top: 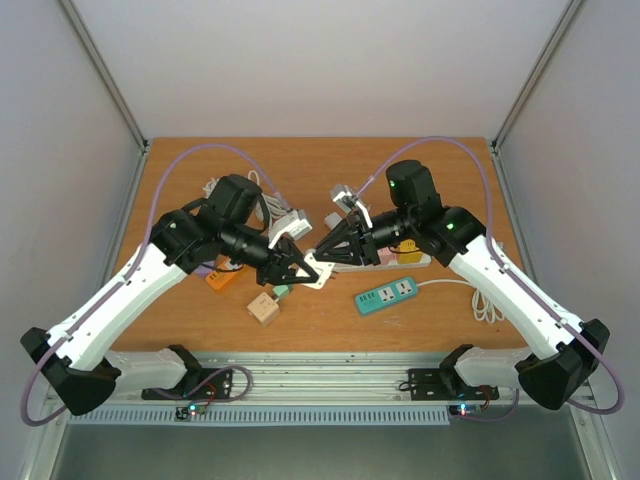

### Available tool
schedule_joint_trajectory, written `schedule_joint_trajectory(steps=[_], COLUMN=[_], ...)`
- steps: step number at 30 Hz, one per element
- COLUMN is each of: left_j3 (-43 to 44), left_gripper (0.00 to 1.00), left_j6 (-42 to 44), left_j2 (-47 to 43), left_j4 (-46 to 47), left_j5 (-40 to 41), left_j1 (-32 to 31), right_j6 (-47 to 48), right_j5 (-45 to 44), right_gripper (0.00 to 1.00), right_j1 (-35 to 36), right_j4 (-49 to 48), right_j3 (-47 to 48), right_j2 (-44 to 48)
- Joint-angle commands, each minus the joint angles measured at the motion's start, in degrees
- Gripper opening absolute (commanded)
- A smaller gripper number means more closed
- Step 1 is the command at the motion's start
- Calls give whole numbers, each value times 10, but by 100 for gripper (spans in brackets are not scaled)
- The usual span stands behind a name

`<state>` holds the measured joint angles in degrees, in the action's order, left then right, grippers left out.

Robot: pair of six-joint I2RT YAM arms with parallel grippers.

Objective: Insert the plug

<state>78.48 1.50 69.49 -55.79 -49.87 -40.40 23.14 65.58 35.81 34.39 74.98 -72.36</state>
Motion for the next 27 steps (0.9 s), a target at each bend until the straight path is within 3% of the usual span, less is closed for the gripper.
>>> schedule_joint_trajectory(steps=[1, 4, 13, 16, 21, 23, 25, 27], left_j3=[0, -21, -52, -55, -55, -55, -52, -51], left_gripper=[23, 36, 36, 29, 5, 1, 1, 0], left_j6=[-71, -114, -196, -210, -209, -202, -190, -173], left_j2=[-12, -20, -28, -26, -26, -26, -26, -25], left_j4=[76, 102, 161, 171, 173, 164, 150, 136], left_j5=[26, 17, -9, -12, -3, 6, 22, 38], left_j1=[3, 3, 3, 3, 3, 3, 3, 3], right_j6=[-61, -77, -87, -86, -83, -80, -78, -79], right_j5=[-15, -12, -21, -19, -18, -23, -38, -75], right_gripper=[12, 11, 11, 10, 10, 12, 19, 39], right_j1=[5, 4, 5, 5, 4, 5, 4, 3], right_j4=[-80, -97, -114, -116, -118, -112, -103, -93], right_j3=[-13, -17, -23, -24, -29, -29, -28, -29], right_j2=[25, 27, 20, 19, 22, 23, 26, 32])
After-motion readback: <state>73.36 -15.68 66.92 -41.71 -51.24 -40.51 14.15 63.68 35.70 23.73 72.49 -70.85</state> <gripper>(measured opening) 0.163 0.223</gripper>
